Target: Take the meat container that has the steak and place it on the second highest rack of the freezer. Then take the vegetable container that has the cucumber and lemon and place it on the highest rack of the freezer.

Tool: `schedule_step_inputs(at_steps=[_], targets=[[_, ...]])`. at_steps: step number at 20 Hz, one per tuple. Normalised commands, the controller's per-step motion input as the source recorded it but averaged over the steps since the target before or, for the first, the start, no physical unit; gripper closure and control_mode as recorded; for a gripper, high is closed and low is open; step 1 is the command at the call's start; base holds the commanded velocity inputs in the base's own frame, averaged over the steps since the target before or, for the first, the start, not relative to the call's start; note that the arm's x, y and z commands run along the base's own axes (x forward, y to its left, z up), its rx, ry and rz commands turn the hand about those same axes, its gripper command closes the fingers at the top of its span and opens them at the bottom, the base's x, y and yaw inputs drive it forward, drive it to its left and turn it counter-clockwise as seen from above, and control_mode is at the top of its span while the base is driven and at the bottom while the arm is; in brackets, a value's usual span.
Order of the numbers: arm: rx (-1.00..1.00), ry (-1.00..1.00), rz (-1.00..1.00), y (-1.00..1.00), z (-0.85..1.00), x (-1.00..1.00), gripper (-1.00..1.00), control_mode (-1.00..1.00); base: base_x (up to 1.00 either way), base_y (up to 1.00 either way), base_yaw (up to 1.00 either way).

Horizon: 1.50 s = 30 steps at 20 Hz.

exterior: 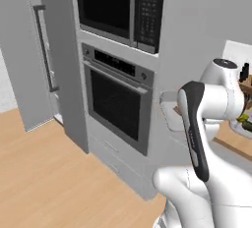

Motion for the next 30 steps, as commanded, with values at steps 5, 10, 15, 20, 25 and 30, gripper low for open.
schedule_step_inputs(at_steps=[5,10,15,20,25,30], targets=[[0.0,0.0,0.0,0.0,0.0,0.0,1.0,1.0,0.67,0.02,0.3],[0.0,0.0,0.0,0.0,0.0,0.0,1.0,1.0,1.0,0.07,0.04],[0.0,0.0,0.0,0.0,0.0,0.0,1.0,1.0,0.41,0.34,0.38],[0.0,0.0,0.0,0.0,0.0,0.0,1.0,1.0,0.73,0.41,0.29],[0.0,0.0,0.0,0.0,0.0,0.0,1.0,1.0,1.0,0.46,0.13],[0.0,0.0,0.0,0.0,0.0,0.0,1.0,1.0,1.0,0.68,0.12]])
